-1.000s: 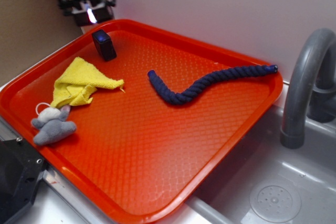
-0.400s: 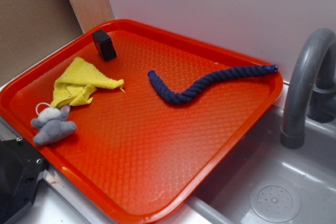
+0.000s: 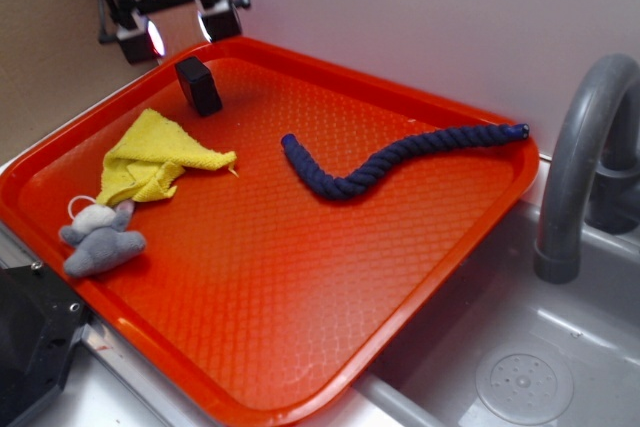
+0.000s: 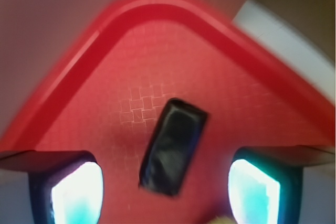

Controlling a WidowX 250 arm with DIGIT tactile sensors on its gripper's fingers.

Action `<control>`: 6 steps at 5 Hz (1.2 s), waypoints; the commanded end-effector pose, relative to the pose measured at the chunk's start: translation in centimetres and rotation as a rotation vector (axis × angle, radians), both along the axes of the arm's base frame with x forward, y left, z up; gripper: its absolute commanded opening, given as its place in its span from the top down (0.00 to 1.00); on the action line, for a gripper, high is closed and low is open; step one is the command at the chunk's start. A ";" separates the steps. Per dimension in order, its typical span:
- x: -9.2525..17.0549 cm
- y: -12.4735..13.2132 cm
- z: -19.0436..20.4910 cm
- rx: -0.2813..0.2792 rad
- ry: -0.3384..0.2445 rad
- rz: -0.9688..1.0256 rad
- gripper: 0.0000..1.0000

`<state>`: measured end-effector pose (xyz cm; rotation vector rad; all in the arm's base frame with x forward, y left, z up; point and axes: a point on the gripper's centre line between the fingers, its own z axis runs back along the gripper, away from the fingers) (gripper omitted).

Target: Grab the black box.

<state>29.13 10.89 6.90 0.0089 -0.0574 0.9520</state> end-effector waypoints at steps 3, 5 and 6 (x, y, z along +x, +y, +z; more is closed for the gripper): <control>-1.0 -2.4 4.4 0.046 -0.086 -0.372 1.00; -9.5 -5.6 13.7 0.074 -0.259 -0.867 1.00; -10.3 -6.6 19.0 0.037 -0.203 -0.931 1.00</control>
